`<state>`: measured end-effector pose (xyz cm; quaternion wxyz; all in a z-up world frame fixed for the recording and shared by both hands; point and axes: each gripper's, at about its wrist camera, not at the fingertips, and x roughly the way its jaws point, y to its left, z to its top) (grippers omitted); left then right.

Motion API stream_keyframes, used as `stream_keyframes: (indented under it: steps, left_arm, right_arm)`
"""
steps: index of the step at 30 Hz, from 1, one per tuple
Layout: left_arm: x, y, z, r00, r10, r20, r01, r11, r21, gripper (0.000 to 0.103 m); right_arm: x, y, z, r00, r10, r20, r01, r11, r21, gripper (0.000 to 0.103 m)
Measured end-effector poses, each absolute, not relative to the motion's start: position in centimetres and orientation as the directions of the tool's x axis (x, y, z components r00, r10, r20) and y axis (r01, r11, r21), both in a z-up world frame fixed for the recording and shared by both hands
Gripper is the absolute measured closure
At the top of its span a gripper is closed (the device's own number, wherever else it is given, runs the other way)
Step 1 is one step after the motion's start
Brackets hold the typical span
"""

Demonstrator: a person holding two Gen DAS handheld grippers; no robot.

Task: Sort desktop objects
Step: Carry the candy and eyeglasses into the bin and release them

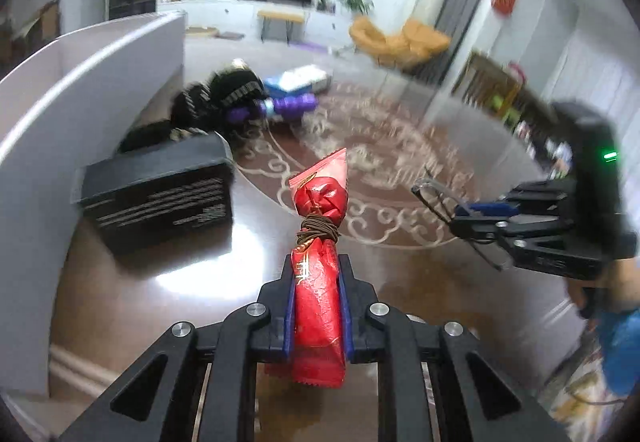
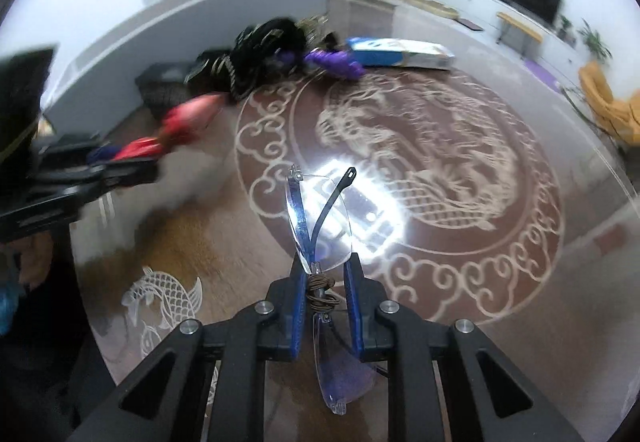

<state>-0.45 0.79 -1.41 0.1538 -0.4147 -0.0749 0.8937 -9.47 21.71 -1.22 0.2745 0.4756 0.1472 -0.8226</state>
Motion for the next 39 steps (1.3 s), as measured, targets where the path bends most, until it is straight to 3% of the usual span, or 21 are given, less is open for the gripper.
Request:
stream_keyframes:
  steps: [5,9,16,22,23,24,25,26,27,29,34,37,39]
  left_arm:
    - [1.1,-4.4,4.1,-0.699,0.339,-0.63,-0.139,-0.928,-0.346,0.086]
    - [0.1,-10.5,8.6,-0.76,0.234,-0.606,-0.04,-0.948,-0.316,0.086]
    - [-3.6,-22.7,9.5,-0.728,-0.009,-0.686,0.251,-0.934,-0.254,0.086]
    - [-5.7,-26.3,4.7,-0.603,-0.061,-0.796,0.401,-0.885,-0.236,0.085]
    - [-6.0,-26.5,3.5,-0.568,-0.065,-0.82,0.427,-0.875,-0.227,0.081]
    - [-6.4,-26.7,2.6,-0.535,-0.062,-0.842,0.446,-0.867,-0.22,0.069]
    - [-6.6,-26.7,1.8,-0.507,-0.058,-0.86,0.461,-0.861,-0.214,0.06]
    - [-6.7,-26.8,1.0,-0.481,-0.053,-0.875,0.477,-0.854,-0.21,0.042]
    - [-6.7,-26.6,0.9,-0.487,-0.055,-0.872,0.467,-0.86,-0.206,0.04]
    - [-6.9,-25.7,0.8,-0.485,-0.078,-0.871,0.441,-0.882,-0.167,0.032]
    - [-5.7,-23.8,1.9,-0.545,-0.129,-0.829,0.417,-0.899,-0.134,0.029]
    - [-3.6,-22.3,3.5,-0.624,-0.161,-0.765,0.406,-0.903,-0.141,0.029]
    - [-2.1,-20.3,4.8,-0.683,-0.168,-0.711,0.38,-0.913,-0.149,0.029]
  right_arm:
    - [-10.4,20.4,2.3,-0.428,-0.369,-0.825,0.583,-0.81,0.06,0.084]
    - [-12.0,14.8,6.6,-0.449,-0.459,-0.766,0.628,-0.772,0.095,0.084]
    - [-15.6,-1.4,12.5,-0.406,-0.652,-0.64,0.735,-0.649,0.196,0.084]
    - [-20.3,-12.7,9.7,-0.406,-0.597,-0.692,0.729,-0.668,0.148,0.084]
    - [-21.2,-14.0,8.6,-0.39,-0.588,-0.708,0.72,-0.675,0.163,0.083]
    - [-21.6,-14.6,7.9,-0.377,-0.581,-0.721,0.711,-0.68,0.176,0.08]
    - [-22.3,-15.4,6.9,-0.355,-0.561,-0.748,0.695,-0.693,0.191,0.065]
    - [-22.8,-15.9,6.0,-0.341,-0.54,-0.77,0.675,-0.711,0.199,0.055]
    - [-23.1,-16.0,5.3,-0.337,-0.53,-0.778,0.662,-0.721,0.205,0.042]
    - [-23.1,-15.7,4.8,-0.353,-0.528,-0.772,0.654,-0.73,0.2,0.039]
    - [-21.9,-12.2,6.0,-0.419,-0.551,-0.721,0.653,-0.735,0.182,0.028]
    - [-20.1,-8.2,7.5,-0.496,-0.559,-0.665,0.632,-0.757,0.165,0.013]
    - [-18.5,-4.5,7.9,-0.546,-0.552,-0.63,0.617,-0.774,0.143,0.009]
